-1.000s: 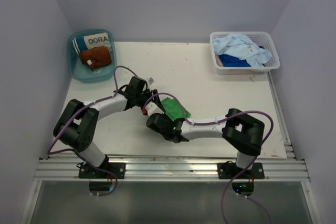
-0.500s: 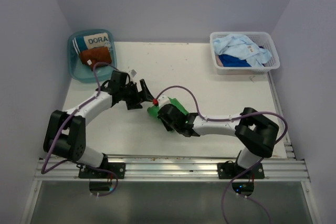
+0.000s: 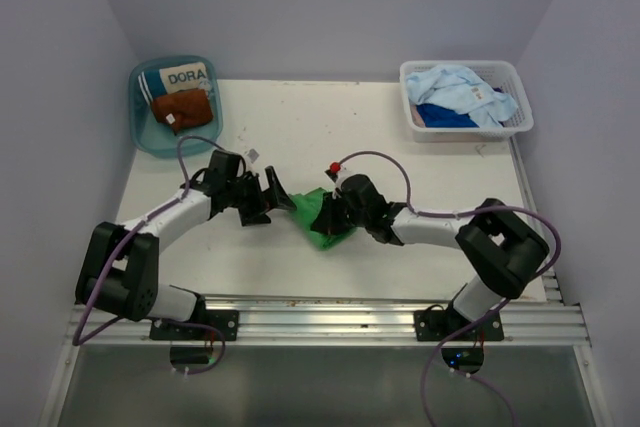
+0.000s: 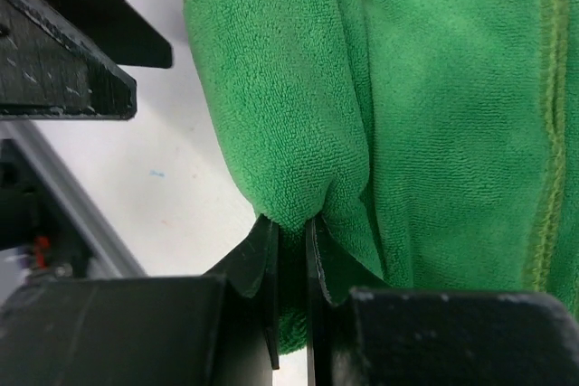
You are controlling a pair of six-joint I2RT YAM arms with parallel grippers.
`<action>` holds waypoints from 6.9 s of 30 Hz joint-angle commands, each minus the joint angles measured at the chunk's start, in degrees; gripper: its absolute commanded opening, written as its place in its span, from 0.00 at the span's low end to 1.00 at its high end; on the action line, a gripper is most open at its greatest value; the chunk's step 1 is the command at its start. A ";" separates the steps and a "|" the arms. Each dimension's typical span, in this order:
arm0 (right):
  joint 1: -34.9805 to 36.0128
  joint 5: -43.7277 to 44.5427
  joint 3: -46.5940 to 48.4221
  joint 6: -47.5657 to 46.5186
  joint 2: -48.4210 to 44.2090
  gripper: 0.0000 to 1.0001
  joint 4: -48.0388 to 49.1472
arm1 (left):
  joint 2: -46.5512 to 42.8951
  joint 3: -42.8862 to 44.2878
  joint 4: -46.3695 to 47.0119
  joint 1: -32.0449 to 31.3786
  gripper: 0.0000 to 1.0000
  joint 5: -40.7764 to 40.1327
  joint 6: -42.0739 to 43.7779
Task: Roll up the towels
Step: Roll the towel, then place the rolled towel into the container
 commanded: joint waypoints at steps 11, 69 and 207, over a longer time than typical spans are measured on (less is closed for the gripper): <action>-5.19 -21.70 -9.53 22.68 7.34 0.00 25.70 | 4.26 -1.08 11.96 -6.39 0.96 0.68 -5.55; 27.78 57.32 28.17 -19.15 19.05 0.15 -32.91 | 7.69 3.05 0.63 -8.07 0.63 -5.66 -8.53; 5.54 33.76 6.46 -3.42 -26.39 0.88 -33.17 | 5.40 33.35 -12.99 7.82 0.47 -14.87 -4.41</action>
